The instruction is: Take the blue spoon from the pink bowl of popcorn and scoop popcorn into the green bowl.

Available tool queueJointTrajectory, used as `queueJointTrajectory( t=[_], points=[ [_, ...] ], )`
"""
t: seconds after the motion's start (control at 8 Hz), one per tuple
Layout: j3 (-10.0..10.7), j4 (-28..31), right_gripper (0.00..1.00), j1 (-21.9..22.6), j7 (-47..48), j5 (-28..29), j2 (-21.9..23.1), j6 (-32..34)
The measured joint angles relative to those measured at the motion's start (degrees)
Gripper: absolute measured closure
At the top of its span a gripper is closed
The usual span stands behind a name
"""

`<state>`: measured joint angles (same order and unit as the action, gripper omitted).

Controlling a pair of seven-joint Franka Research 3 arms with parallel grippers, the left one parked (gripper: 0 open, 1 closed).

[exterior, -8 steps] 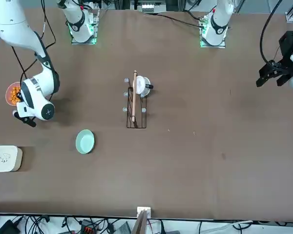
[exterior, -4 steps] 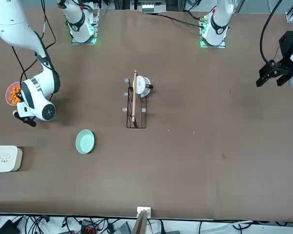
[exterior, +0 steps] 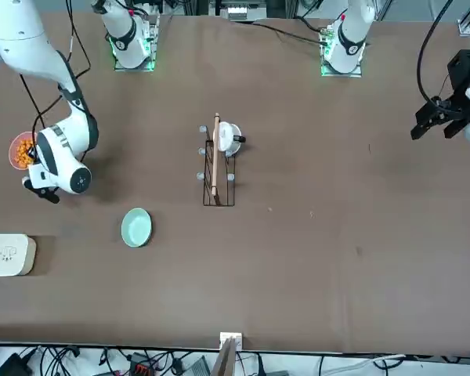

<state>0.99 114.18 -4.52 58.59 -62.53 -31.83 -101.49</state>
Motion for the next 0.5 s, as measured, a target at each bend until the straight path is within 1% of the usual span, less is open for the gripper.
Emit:
queueJointTrajectory(
  t=[0.5],
  points=[
    [0.0,-0.5,0.88,1.7,0.0,-0.5,0.0,3.0]
  ],
)
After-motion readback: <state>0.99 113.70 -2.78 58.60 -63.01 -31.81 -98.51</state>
